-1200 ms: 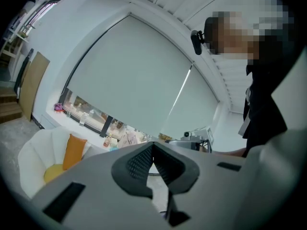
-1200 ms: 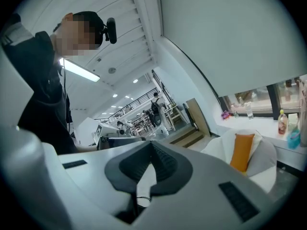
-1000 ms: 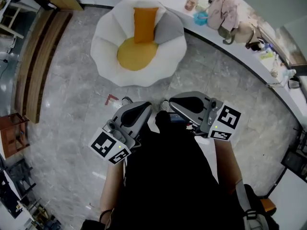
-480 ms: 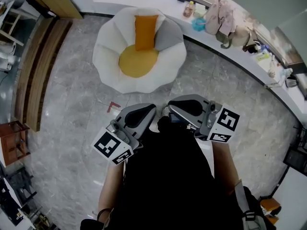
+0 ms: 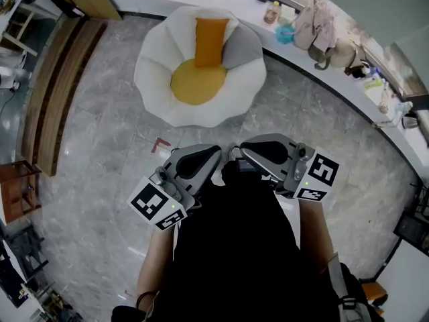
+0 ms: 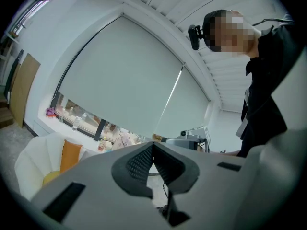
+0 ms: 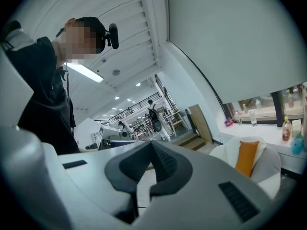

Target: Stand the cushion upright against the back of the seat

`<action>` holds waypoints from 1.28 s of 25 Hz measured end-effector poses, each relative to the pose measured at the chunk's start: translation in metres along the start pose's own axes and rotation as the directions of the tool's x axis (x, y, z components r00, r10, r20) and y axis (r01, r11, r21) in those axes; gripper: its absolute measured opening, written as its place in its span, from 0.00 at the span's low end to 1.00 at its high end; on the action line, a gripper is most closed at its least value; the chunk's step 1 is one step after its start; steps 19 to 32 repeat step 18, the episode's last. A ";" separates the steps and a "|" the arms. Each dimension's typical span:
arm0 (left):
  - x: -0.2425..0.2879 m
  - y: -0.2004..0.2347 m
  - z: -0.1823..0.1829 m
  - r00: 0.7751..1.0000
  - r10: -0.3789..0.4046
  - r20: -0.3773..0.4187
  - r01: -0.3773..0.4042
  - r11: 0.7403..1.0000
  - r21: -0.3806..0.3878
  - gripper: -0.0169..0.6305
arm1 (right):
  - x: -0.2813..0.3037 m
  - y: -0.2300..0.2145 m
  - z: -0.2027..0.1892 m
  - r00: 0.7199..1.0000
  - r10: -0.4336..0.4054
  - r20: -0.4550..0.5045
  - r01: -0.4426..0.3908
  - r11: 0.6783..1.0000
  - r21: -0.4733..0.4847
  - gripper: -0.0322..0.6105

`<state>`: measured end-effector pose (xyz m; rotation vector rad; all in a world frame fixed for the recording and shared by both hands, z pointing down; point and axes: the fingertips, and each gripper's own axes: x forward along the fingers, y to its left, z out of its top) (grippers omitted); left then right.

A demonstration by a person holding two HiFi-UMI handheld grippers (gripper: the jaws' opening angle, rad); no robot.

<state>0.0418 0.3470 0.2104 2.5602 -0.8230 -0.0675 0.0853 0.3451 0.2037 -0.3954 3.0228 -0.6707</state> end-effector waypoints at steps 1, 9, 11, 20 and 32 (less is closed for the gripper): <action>0.001 0.000 -0.002 1.000 0.007 -0.001 -0.007 1.000 -0.002 0.05 | -0.003 -0.001 0.000 1.000 -0.003 -0.001 0.003 1.000 0.002 0.07; 0.013 -0.008 -0.015 0.999 0.026 -0.022 -0.026 0.999 -0.021 0.05 | -0.021 -0.004 0.004 1.000 0.002 0.004 -0.002 1.000 -0.003 0.08; 0.016 -0.010 -0.015 1.000 0.018 -0.018 -0.018 1.000 -0.020 0.05 | -0.025 -0.005 0.004 1.000 0.000 0.003 0.000 1.000 -0.008 0.08; 0.032 -0.019 -0.014 1.000 -0.006 -0.009 0.006 1.000 -0.028 0.05 | -0.036 -0.006 0.007 1.000 -0.007 0.003 0.007 1.000 -0.023 0.07; 0.032 -0.019 -0.014 1.000 -0.006 -0.009 0.006 1.000 -0.028 0.05 | -0.036 -0.006 0.007 1.000 -0.007 0.003 0.007 1.000 -0.023 0.07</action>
